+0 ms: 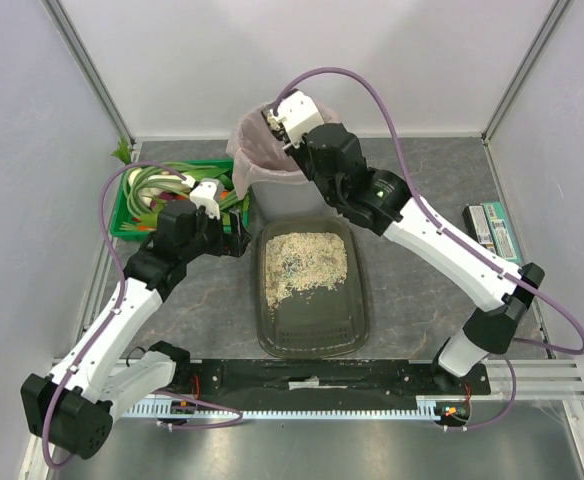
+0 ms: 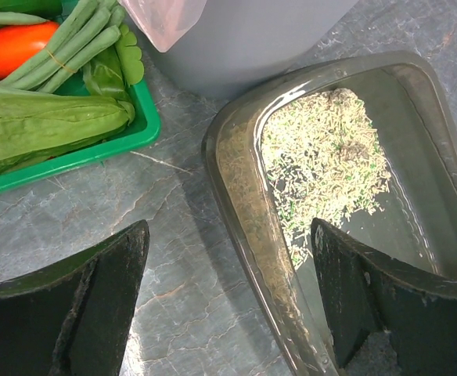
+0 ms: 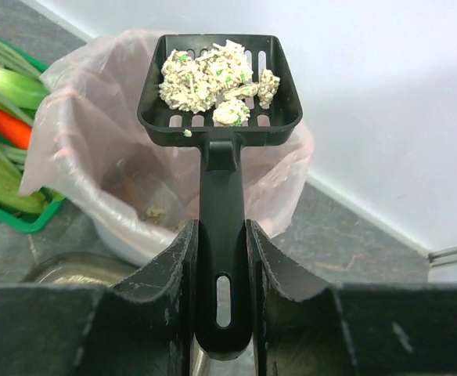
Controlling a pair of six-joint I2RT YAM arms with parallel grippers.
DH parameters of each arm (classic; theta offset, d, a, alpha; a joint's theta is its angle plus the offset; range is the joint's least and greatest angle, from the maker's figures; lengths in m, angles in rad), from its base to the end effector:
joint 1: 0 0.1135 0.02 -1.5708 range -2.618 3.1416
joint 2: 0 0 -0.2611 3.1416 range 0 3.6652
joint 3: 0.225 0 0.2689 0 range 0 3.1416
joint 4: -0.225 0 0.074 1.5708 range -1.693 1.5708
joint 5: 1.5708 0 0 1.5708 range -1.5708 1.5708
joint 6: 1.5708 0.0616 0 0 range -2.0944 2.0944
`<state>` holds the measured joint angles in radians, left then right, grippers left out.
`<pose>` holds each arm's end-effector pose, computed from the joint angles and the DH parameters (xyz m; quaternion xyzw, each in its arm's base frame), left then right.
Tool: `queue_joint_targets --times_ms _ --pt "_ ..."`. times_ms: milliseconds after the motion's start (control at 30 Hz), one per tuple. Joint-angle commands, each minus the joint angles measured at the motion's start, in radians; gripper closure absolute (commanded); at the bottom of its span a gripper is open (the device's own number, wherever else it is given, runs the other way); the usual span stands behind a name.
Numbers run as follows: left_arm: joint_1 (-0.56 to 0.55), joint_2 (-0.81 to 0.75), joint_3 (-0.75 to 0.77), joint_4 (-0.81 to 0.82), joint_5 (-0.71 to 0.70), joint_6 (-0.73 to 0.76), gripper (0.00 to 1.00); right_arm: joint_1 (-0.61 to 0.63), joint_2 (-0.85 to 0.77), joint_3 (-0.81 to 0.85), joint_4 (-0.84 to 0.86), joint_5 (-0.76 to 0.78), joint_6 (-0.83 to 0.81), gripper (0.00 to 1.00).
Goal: Clean the litter box
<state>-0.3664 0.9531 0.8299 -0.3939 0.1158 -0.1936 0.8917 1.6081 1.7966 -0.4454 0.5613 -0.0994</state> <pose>0.2344 -0.0976 0.2868 0.1035 0.8572 -0.1868 0.4686 0.2755 0.2891 0.4504 -0.2130 0.7498 0.0241 0.6260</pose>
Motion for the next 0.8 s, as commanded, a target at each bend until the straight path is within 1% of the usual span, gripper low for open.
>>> queue_joint_targets --times_ms 0,167,233,267,300,333,367,433,500,600,633,667,767 --pt "-0.003 -0.034 0.011 0.021 0.013 0.002 0.1 -0.03 0.053 0.104 -0.009 0.029 -0.204 1.0" --pt "-0.003 -0.043 0.011 0.017 0.01 0.003 0.1 -0.04 0.096 0.095 -0.007 0.086 -0.353 1.0" --pt "-0.003 -0.043 0.012 0.017 0.019 0.0 0.1 -0.043 0.098 0.09 0.011 0.083 -0.419 1.0" --pt "-0.003 -0.043 0.014 0.017 0.024 0.0 0.1 -0.043 0.092 0.064 0.028 0.069 -0.445 1.0" --pt "-0.003 -0.045 0.014 0.018 0.027 0.0 0.1 -0.043 0.085 0.046 0.08 0.052 -0.474 1.0" --pt "-0.003 -0.045 0.014 0.017 0.027 -0.001 0.1 -0.042 0.076 0.014 0.103 0.037 -0.55 1.0" --pt "-0.003 -0.045 0.012 0.017 0.028 0.0 0.1 -0.042 0.073 0.0 0.147 0.022 -0.587 1.0" --pt "-0.005 -0.047 0.012 0.015 0.033 -0.001 0.1 -0.042 0.081 -0.011 0.171 0.037 -0.69 1.0" --pt "-0.005 -0.047 0.012 0.017 0.033 -0.001 0.1 -0.043 0.088 -0.009 0.171 0.052 -0.743 1.0" --pt "-0.005 -0.05 0.015 0.015 0.021 0.0 0.1 -0.043 0.05 -0.094 0.223 0.026 -0.842 1.0" --pt "-0.005 -0.053 0.014 0.015 0.019 0.0 0.1 -0.043 0.038 -0.153 0.244 0.025 -0.897 1.0" --pt "-0.005 -0.053 0.014 0.015 0.013 0.0 0.1 -0.042 0.027 -0.181 0.29 0.026 -0.919 1.0" --pt "-0.005 -0.053 0.014 0.013 0.015 -0.001 0.1 -0.043 -0.004 -0.249 0.326 0.02 -1.011 1.0"
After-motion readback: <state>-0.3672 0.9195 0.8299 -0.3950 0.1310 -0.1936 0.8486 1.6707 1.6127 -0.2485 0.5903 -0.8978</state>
